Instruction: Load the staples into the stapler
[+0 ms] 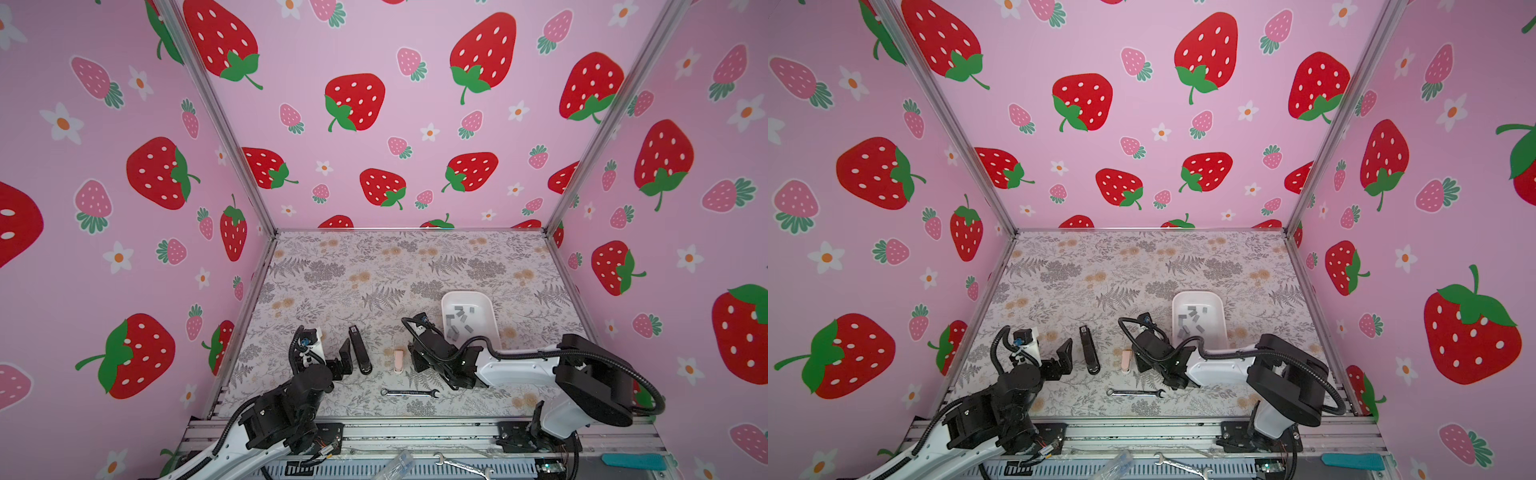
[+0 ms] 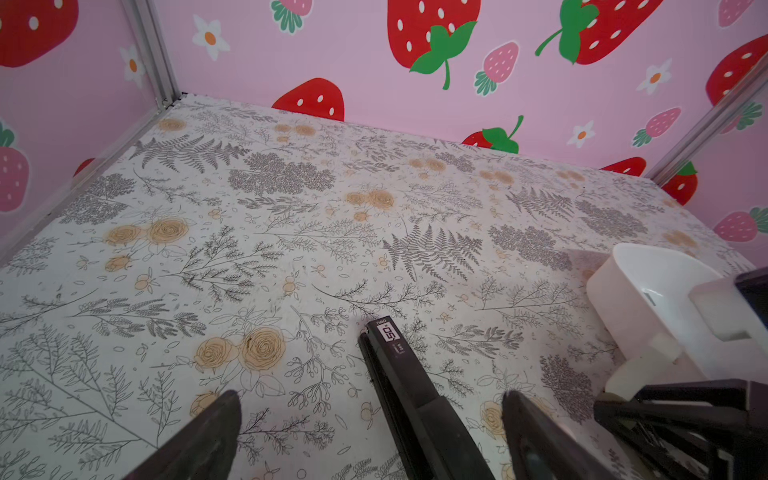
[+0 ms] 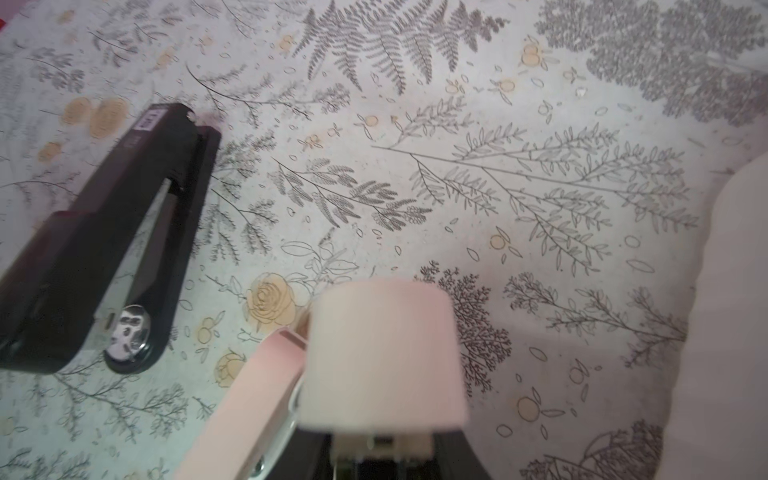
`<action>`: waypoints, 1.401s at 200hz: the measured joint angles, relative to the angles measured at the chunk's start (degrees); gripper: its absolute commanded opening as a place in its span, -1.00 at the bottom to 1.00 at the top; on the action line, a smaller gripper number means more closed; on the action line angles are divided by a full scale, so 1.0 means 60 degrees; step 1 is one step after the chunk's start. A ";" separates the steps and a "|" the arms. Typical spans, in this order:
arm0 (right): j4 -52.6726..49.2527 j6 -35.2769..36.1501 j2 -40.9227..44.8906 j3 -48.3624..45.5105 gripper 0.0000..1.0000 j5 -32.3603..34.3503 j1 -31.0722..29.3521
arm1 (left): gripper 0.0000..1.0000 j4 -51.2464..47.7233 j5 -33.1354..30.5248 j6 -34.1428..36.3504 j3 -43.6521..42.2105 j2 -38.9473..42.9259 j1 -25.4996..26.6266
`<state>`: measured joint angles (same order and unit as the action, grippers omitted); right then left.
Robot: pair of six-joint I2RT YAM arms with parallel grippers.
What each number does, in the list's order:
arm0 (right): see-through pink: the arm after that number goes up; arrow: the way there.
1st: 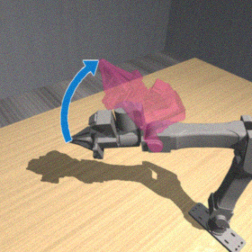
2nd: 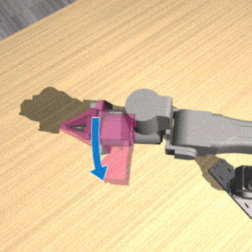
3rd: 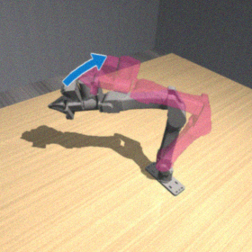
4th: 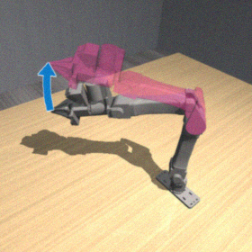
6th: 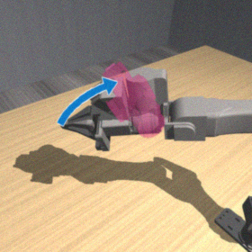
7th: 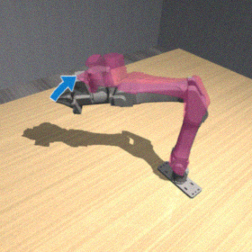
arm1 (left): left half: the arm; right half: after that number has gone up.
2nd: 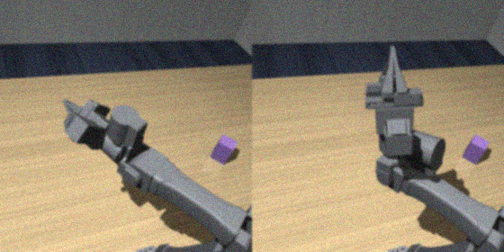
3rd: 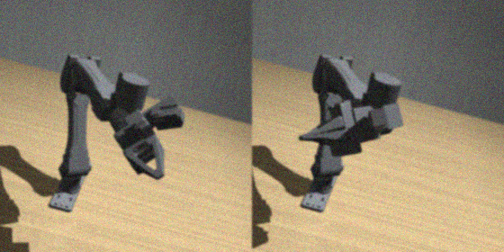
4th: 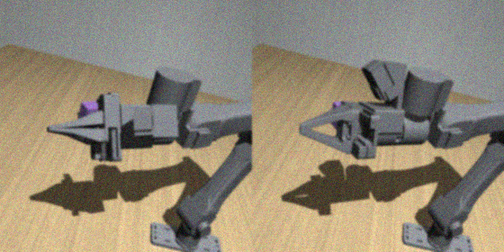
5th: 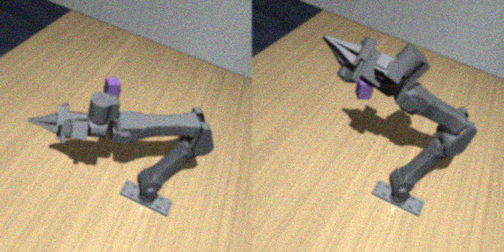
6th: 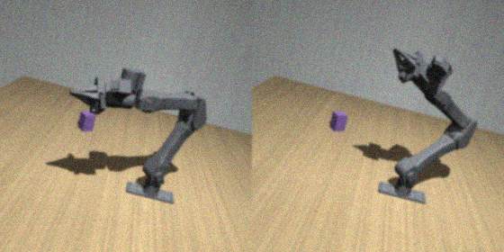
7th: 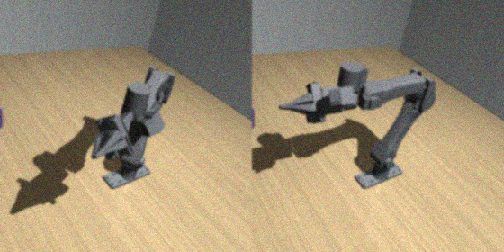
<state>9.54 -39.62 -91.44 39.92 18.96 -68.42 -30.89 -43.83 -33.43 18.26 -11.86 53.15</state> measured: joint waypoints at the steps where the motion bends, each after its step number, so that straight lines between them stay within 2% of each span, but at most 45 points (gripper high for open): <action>1: -0.0033 -0.0018 -0.0025 0.0000 -1.00 0.0007 0.0007 | 0.98 -0.0011 -0.0004 -0.0015 0.0007 -0.0015 0.0000; 66: -0.0823 -0.0466 -0.0816 0.0477 -1.00 0.0171 0.0393 | 0.98 -0.0044 -0.0022 -0.0149 0.0087 -0.1534 0.0000; 192: -0.1337 -0.0521 -0.0856 0.0645 -1.00 0.0495 0.0801 | 0.98 -0.0044 0.0095 -0.0135 0.0087 -0.0404 0.0000; 229: -0.1577 -0.0448 -0.0962 0.0827 -0.64 0.0579 0.0801 | 0.98 -0.0036 0.0124 -0.0135 0.0087 -0.0415 0.0000; 280: -0.1592 -0.0171 -0.1355 0.1293 -0.46 0.0495 0.0812 | 0.98 0.0036 0.0120 -0.0109 0.0087 -0.0729 0.0000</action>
<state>-0.01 -40.64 -99.57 47.68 21.93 -63.55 -30.68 -43.11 -34.09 18.79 -16.23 53.15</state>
